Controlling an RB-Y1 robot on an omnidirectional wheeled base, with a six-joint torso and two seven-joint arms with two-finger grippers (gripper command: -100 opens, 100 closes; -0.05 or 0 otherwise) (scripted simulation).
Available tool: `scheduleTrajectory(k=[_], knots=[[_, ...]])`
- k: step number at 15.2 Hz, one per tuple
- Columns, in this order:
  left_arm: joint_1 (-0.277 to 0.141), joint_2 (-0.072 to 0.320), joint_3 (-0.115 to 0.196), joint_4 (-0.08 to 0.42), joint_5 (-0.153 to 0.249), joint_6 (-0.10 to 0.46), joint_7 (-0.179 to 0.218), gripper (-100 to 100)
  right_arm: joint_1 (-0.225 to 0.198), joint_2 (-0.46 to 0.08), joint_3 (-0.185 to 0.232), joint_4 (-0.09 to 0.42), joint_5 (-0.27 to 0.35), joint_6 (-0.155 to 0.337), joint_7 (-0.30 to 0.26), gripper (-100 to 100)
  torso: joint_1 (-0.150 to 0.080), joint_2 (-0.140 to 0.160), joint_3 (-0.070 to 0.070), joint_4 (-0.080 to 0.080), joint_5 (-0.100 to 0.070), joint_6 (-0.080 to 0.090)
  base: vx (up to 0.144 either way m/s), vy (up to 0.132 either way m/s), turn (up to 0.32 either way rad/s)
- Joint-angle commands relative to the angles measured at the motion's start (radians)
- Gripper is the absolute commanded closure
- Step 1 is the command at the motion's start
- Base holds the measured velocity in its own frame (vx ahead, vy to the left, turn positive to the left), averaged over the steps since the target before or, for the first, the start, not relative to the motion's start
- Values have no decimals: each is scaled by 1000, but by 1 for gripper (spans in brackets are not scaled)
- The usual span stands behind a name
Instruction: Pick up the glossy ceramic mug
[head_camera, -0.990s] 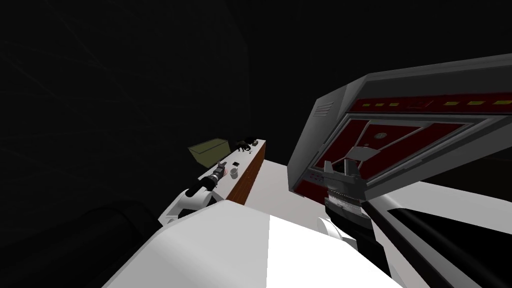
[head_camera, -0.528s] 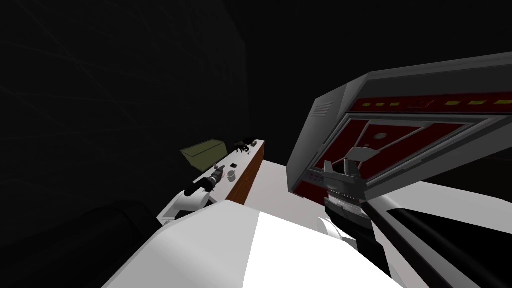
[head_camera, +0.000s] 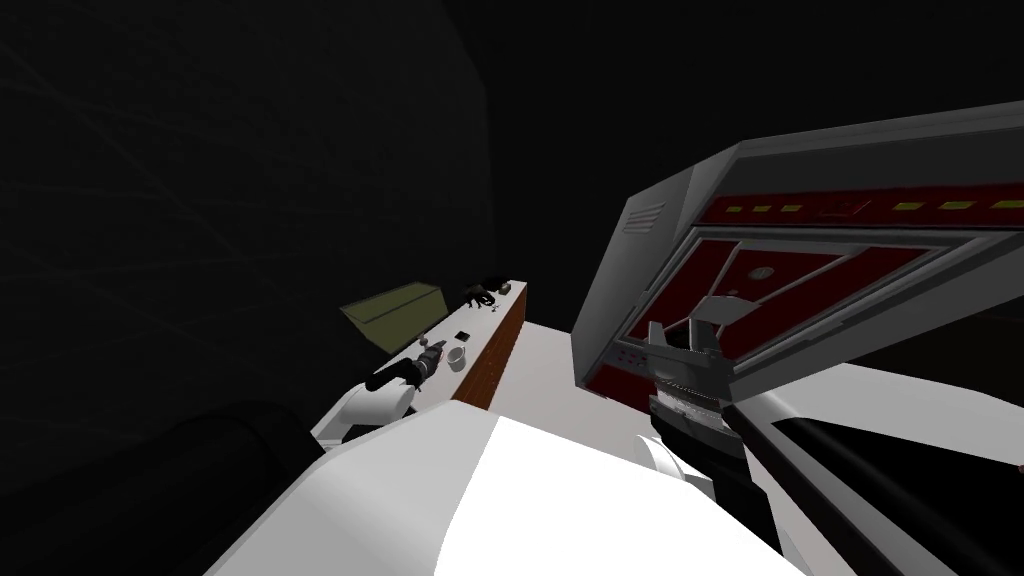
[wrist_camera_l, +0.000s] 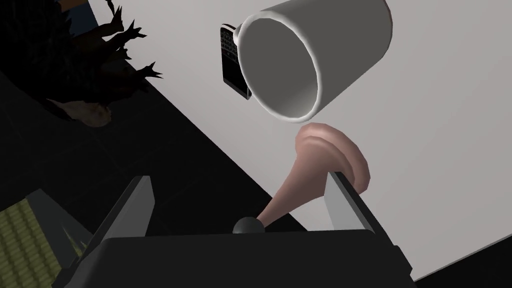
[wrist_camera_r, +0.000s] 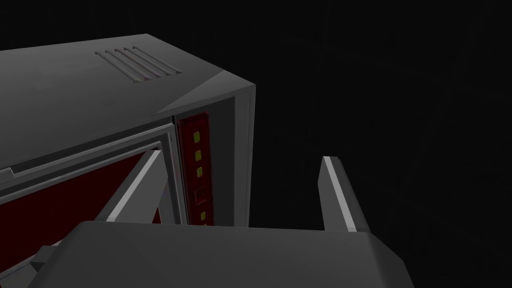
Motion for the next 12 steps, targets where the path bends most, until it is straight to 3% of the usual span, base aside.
scheduleTrajectory(k=[1, 2, 12], knots=[[3, 3, 6, 2, 8, 42, -3, -100, 0, 0, 0, 0, 0, 0, 0, 0, 0, 0, 0, 0, 0, 0, 67, -6, -19], [11, 2, 20, 1, 24, 69, -10, -100, 0, 0, 0, 0, 0, 0, 0, 0, 0, 0, 0, 0, 0, 0, 80, -6, -48], [28, -1, 46, 0, 53, 237, -25, -100, 0, 0, 0, 0, 0, 0, 0, 0, 1, 1, 0, 0, 0, 0, 63, 2, -29]])
